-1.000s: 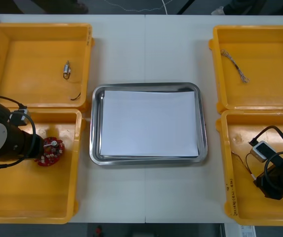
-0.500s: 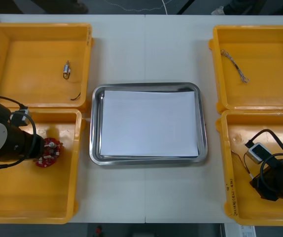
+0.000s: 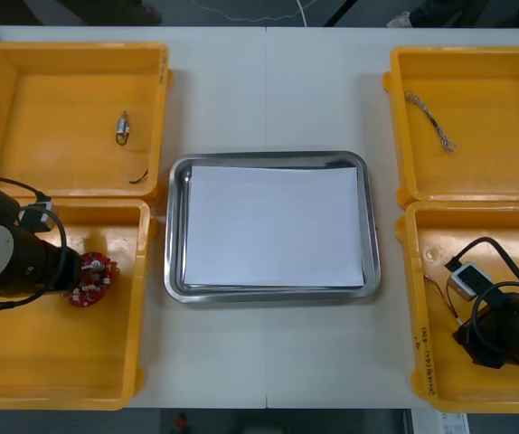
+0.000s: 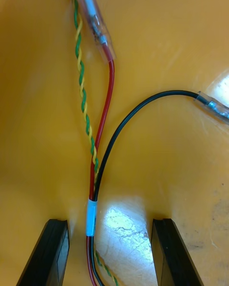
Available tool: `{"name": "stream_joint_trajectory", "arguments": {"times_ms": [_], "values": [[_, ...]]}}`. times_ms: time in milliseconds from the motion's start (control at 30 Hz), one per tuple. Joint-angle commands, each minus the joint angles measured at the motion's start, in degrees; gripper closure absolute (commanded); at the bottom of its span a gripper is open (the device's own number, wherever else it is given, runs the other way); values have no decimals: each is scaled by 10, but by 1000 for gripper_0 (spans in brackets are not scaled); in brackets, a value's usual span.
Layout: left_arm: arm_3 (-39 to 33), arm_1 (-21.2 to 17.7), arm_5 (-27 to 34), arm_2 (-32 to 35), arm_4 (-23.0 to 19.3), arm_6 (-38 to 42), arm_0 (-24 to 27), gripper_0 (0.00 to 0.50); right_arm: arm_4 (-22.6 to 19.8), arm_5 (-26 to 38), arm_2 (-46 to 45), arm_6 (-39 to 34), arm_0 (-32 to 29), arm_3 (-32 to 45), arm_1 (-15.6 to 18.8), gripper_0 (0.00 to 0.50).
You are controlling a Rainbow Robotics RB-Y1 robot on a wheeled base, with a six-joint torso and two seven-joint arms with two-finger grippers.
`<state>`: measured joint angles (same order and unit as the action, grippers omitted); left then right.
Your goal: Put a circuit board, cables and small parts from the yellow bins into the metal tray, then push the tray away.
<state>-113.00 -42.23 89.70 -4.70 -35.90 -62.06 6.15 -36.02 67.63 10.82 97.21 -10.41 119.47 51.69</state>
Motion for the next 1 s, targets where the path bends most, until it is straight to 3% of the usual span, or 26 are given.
{"name": "stream_joint_trajectory", "arguments": {"times_ms": [33, 300, 333, 367, 400, 433, 467, 833, 1000], "values": [[-6, 11, 1, 14, -12, 0, -13, 500, 20, -14, 27, -27, -11, 4, -11, 0], [-39, 10, 74, 58, -34, -2, 1, 500, 22, -14, 34, -27, -12, 4, -13, 0], [-41, 10, 80, 61, -35, -2, 3, 500, 22, -14, 35, -27, -12, 4, -14, 37], [-45, 10, 92, 67, -39, -2, 7, 500, 22, -14, 34, -27, -12, 5, -15, 178], [-47, 10, 96, 69, -41, -2, 9, 499, 22, -14, 34, -27, -12, 4, -16, 246], [-50, 10, 105, 77, -44, -2, 12, 500, 21, -14, 34, -27, -12, 4, -18, 395], [-55, 11, 113, 83, -49, -2, 15, 500, 21, -14, 34, -27, -13, 4, -19, 485], [-110, 9, 199, 131, -67, -6, 59, 499, 56, -16, 25, -33, -12, 10, -23, 500], [-122, -4, 203, 138, -76, -5, 88, 499, 53, -4, -11, -32, -12, 21, -23, 500]]}}
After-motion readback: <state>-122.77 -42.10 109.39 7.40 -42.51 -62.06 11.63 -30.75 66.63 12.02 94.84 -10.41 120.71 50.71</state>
